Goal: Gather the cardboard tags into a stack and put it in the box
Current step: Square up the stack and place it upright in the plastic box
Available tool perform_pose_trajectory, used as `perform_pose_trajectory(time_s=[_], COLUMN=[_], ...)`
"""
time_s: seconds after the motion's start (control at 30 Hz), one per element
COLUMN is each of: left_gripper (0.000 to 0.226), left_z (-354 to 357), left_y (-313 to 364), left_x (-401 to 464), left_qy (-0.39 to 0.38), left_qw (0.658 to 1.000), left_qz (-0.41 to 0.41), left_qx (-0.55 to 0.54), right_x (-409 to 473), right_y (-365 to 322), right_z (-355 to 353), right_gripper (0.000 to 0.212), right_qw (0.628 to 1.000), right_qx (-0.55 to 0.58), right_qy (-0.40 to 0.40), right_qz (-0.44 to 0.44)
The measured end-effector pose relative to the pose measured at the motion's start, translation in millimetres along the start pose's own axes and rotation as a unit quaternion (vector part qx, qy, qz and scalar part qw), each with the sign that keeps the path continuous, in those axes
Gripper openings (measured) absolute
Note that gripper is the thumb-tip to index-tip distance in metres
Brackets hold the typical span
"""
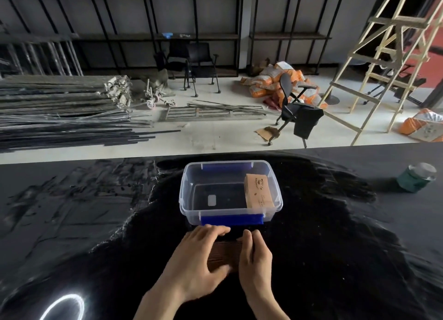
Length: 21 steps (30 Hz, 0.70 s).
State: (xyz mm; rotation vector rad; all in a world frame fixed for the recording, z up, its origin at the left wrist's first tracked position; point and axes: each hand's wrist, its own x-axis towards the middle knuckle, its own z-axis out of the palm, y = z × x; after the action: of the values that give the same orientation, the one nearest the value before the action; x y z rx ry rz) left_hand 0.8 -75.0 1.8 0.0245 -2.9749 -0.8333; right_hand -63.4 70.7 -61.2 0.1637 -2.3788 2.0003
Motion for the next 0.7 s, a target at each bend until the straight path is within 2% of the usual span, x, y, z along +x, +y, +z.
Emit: perform_pose_trajectory(time_s=[0.1, 0.3, 0.4, 0.43, 0.5, 0.57, 0.63, 0.7], left_gripper=[0.067, 0.057, 0.057, 0.054, 0.049, 0.047, 0.047, 0.049], left_z=[-2.6, 1.2, -0.6, -1.4, -4.5, -6.4, -6.7, -6.4], left_y=[9.8, 13.8, 13.9, 13.8, 14.2, 15.4, 21.4, 28.3], left_x=[9.1, 10.9, 10.5, 10.3, 9.4, 11.2, 15.9, 19.7], left_qy=[-0.055, -0.027, -0.014, 0.007, 0.064, 0.109, 0.122, 0.126], left_qw=[0.997, 0.997, 0.998, 0.998, 0.991, 0.962, 0.926, 0.887], left_qz=[-0.001, -0.032, -0.05, -0.057, -0.08, -0.108, -0.136, -0.162], left_qx=[0.059, 0.07, 0.046, 0.022, -0.081, -0.226, -0.331, -0.413], right_x=[0.6, 1.0, 2.9, 3.7, 7.5, 13.3, 18.4, 23.2], right_y=[1.5, -8.4, -20.7, -24.9, -32.8, -38.7, -46.8, -57.5], right_z=[-0.4, -7.1, -19.6, -25.7, -37.8, -46.6, -50.3, -50.8], right_gripper=[0.038, 0.03, 0.018, 0.016, 0.04, 0.061, 0.052, 0.038], right_qw=[1.0, 0.998, 0.993, 0.99, 0.982, 0.97, 0.96, 0.961], right_qx=[0.0, 0.038, 0.076, 0.092, 0.134, 0.167, 0.187, 0.187], right_qy=[0.002, -0.04, -0.082, -0.092, -0.118, -0.16, -0.201, -0.202], right_qz=[0.013, 0.038, 0.043, 0.048, 0.069, 0.077, 0.052, 0.025])
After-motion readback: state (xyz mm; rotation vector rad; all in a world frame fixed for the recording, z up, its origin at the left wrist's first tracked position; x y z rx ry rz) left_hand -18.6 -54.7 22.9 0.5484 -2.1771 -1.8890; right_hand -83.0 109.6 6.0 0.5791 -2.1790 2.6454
